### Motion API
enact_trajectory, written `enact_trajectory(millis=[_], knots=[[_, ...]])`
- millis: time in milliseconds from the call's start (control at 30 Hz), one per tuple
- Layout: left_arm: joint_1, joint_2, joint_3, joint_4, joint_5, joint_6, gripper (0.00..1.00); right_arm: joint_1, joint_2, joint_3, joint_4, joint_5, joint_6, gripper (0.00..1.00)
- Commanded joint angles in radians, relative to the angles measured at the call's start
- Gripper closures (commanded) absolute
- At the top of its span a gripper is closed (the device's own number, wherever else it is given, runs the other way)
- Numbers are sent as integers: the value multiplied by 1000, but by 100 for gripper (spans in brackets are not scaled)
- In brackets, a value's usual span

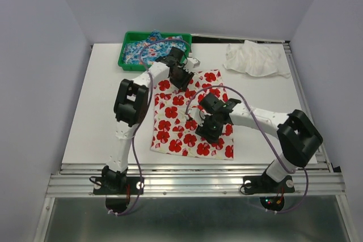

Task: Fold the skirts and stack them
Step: Flatten the skirt out, then fold the skirt

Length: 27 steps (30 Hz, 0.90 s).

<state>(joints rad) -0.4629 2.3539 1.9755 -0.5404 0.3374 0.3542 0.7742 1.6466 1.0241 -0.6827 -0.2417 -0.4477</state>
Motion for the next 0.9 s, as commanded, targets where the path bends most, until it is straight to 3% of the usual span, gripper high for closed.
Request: enact_trajectory(millis=[0, 167, 333, 567, 700, 867], knots=[[69, -263, -79, -47, 37, 48, 47, 11, -174, 31, -83, 27, -52, 37], [125, -570, -324, -81, 81, 218, 43, 11, -255, -2, -251, 4, -147, 34], [110, -853, -678, -153, 158, 455, 46, 77, -321, -162, -273, 18, -195, 41], [73, -1139, -1082, -83, 95, 638, 53, 195, -294, -206, -268, 77, -166, 46], [70, -1180, -1142, -56, 75, 632, 54, 295, -249, -220, -236, 149, -126, 46], [72, -1194, -1165, -30, 81, 624, 54, 295, -232, -249, -158, 226, -105, 47]])
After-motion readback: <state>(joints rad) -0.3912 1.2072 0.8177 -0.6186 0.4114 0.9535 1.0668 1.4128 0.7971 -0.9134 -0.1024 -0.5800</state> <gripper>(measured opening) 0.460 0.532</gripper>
